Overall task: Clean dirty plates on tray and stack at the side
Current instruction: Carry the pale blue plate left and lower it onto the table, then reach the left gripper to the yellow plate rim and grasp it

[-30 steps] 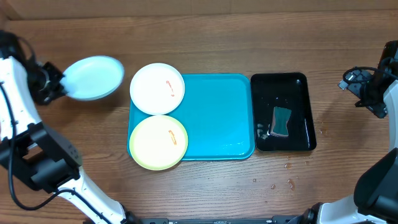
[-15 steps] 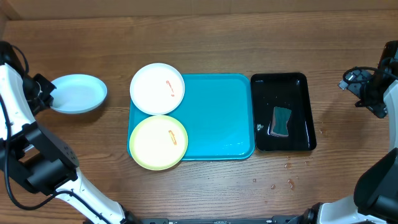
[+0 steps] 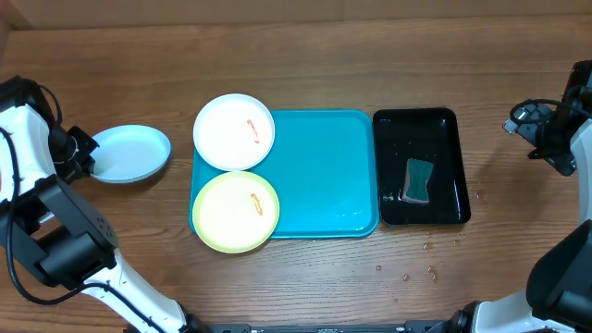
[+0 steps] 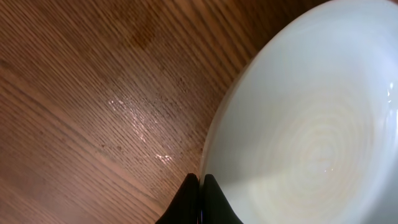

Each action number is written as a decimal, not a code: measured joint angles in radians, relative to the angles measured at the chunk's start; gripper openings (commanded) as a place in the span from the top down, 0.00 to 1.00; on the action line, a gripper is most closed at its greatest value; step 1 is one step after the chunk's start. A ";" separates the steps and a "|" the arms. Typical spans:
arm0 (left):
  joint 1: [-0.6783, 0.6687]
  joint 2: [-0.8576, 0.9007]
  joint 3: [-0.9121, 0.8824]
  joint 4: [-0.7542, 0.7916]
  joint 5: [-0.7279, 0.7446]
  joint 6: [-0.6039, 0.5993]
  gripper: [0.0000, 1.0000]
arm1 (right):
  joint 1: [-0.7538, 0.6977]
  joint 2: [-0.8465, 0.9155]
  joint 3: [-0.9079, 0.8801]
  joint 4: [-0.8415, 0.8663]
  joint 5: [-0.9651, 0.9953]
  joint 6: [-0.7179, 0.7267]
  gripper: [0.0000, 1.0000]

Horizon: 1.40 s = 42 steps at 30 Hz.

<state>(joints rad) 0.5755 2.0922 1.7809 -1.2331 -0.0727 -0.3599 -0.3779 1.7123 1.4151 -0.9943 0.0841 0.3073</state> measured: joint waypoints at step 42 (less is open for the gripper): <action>-0.370 -0.335 0.026 -0.276 0.171 0.100 0.58 | 0.000 0.000 0.000 0.000 0.000 0.000 0.00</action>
<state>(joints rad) 0.2054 1.7573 1.8072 -1.5093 0.0986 -0.2600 -0.3779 1.7123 1.4151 -0.9943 0.0837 0.3073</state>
